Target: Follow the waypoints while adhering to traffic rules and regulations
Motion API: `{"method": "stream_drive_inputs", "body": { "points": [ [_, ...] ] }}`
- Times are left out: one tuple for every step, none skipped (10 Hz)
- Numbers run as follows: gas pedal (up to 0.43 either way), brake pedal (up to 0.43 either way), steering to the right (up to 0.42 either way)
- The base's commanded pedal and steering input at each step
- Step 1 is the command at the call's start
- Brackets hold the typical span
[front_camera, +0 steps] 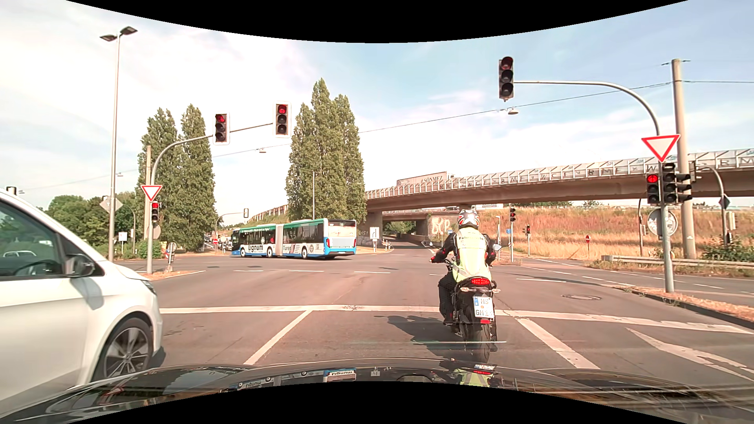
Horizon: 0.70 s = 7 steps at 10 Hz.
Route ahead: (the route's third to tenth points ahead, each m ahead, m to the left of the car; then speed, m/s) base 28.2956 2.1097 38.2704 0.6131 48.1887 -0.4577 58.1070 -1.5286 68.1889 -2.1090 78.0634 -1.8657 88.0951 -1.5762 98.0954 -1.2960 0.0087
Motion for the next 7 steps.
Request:
{"method": "stream_drive_inputs", "body": {
  "points": [
    [0.0,0.0,0.128],
    [0.0,0.0,0.128],
    [0.0,0.0,0.128],
    [0.0,0.0,0.128],
    [0.0,0.0,0.128],
    [0.0,0.0,0.128],
    [0.0,0.0,0.128]
  ]
}}
